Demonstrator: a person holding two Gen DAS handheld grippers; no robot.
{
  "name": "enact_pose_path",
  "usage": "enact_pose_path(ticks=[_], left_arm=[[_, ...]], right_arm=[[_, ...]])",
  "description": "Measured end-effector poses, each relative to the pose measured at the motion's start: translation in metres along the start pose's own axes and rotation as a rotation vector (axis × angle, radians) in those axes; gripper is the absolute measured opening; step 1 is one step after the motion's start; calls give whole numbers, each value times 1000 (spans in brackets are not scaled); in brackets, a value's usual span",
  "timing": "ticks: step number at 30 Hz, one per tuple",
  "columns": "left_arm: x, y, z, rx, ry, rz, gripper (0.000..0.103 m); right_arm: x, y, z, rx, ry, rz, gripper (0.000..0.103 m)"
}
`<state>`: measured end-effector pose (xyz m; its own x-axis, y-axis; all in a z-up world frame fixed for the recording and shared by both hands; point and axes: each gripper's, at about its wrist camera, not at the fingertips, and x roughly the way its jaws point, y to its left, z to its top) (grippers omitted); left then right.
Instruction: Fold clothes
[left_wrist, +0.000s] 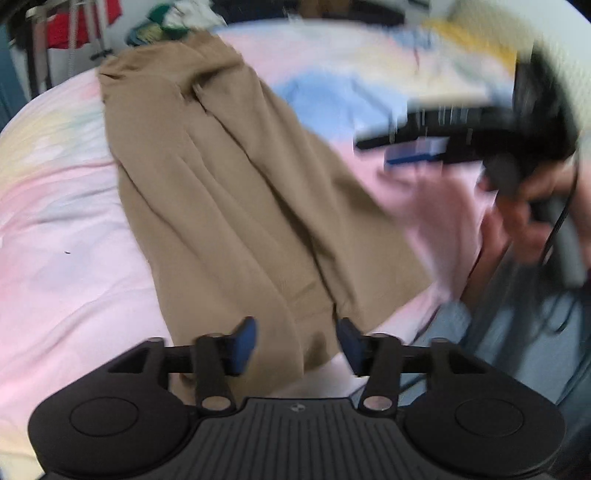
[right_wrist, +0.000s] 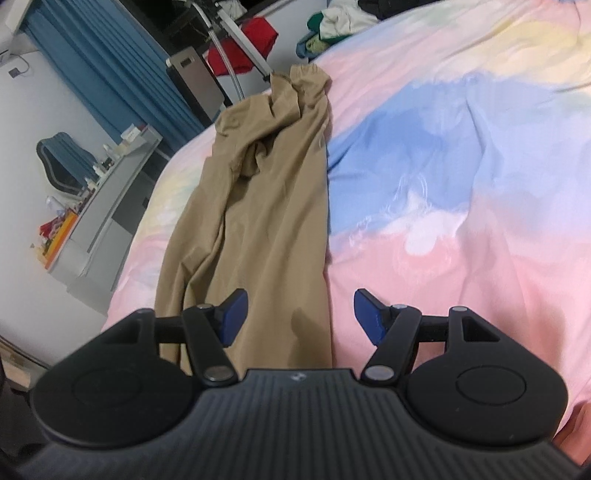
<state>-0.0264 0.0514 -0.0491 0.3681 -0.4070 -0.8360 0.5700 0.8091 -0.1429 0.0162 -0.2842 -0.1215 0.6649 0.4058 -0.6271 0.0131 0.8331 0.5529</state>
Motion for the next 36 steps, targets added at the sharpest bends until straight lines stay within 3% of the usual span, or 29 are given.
enact_pose_path(ticks=[4,5,8,10,14,20,25,27,28,29,30,32,36], left_arm=[[-17,42,-4,-224,-192,-33,80],[-18,55,-5,-297,-220,-32,81],[-11,84,-3,-460,-239,-13,81],[2,92,0,-512,-201,5,81],[19,105,0,-560,-123,-48,80],[32,104,1,-547,-74,-152,76],[37,86,-7,-489,-22,-195,72],[40,78,-8,-458,8,-205,64],[42,75,-9,-443,23,-210,53],[43,72,-10,-433,35,-214,40],[42,72,-10,-433,39,-216,34],[39,72,-10,-438,35,-211,17],[15,67,-3,-445,-31,-222,9]], right_arm=[[5,1,-3,-3,34,7,67],[6,1,-4,-2,43,12,67],[11,-1,-7,9,81,28,67],[15,-2,-10,17,111,30,67],[27,-11,-17,111,192,85,66],[34,-6,-26,136,250,138,66],[30,19,-49,45,339,136,65],[27,38,-61,-72,359,89,61],[24,45,-65,-121,351,63,58],[21,50,-66,-147,341,40,47],[18,54,-67,-168,331,19,30],[12,52,-65,-152,312,4,11],[-7,43,-50,-72,244,49,8]])
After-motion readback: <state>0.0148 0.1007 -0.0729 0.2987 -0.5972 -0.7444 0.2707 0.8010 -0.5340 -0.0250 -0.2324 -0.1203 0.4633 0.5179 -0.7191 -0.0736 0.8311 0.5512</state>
